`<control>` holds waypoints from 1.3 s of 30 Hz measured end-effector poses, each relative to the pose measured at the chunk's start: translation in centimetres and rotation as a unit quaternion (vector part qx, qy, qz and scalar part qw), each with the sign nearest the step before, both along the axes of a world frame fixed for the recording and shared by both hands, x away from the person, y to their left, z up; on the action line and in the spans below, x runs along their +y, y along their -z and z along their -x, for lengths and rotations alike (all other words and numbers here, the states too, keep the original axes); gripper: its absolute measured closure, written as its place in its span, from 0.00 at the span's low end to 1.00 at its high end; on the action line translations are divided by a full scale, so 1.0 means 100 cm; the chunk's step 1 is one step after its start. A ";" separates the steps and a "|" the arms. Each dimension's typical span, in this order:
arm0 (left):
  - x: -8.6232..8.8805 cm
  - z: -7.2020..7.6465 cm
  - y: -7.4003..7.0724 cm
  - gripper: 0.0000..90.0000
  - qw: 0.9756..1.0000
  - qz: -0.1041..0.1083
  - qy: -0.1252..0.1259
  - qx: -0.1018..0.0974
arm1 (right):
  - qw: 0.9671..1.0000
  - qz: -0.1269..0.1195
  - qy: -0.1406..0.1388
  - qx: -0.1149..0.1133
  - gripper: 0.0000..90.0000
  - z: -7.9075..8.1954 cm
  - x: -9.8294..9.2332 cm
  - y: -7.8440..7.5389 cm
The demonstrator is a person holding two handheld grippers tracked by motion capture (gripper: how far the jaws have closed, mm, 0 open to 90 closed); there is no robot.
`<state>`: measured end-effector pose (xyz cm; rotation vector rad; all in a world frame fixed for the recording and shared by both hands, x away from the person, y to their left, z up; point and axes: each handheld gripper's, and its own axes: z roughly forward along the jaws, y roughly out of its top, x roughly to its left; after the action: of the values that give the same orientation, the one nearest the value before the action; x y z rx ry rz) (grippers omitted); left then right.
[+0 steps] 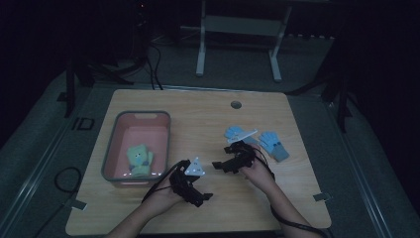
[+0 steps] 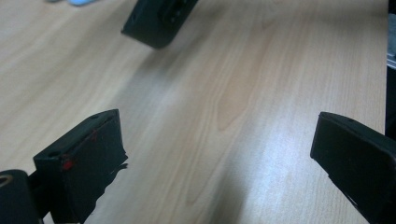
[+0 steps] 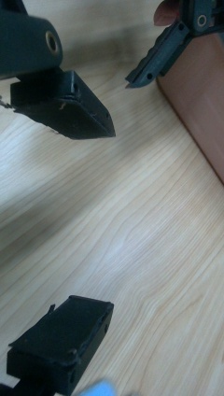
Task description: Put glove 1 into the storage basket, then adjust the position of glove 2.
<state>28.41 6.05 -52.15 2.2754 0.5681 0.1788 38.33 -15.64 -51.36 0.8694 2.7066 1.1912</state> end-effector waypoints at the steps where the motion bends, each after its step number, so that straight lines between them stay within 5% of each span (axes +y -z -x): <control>1: 0.000 0.001 0.002 0.03 1.000 -0.001 0.002 -0.003 | 1.000 -0.001 0.001 -0.001 0.15 0.001 -0.004 0.001; 5: -0.003 0.003 0.015 0.03 1.000 0.006 0.001 0.008 | 1.000 0.000 0.005 0.000 0.14 0.005 -0.016 0.006; 13: -0.002 0.009 0.022 0.03 1.000 0.004 -0.007 -0.006 | 1.000 -0.009 0.028 -0.006 0.13 0.013 -0.036 0.011; 20: 0.001 0.013 0.023 0.03 1.000 0.010 -0.016 -0.006 | 0.998 0.001 0.047 -0.041 0.33 0.009 -0.055 0.004; 23: 0.000 0.014 0.025 0.03 1.000 0.010 -0.016 0.001 | 0.996 0.010 0.070 -0.059 0.45 0.000 -0.065 -0.002; 25: 0.000 0.015 0.026 0.03 1.000 0.007 -0.014 0.000 | 0.995 0.006 0.081 -0.049 0.58 -0.006 -0.070 -0.005; 28: 0.000 0.016 0.027 0.03 1.000 0.011 -0.013 0.002 | 0.994 0.009 0.097 -0.041 0.64 -0.018 -0.076 -0.008; 39: -0.001 0.018 0.029 0.03 1.000 0.012 -0.006 0.000 | 0.990 0.031 0.129 -0.039 0.68 -0.065 -0.084 -0.005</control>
<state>26.64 5.99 -55.08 2.2485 0.5800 0.1769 44.83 -24.05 -50.90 1.0971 2.4627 1.0572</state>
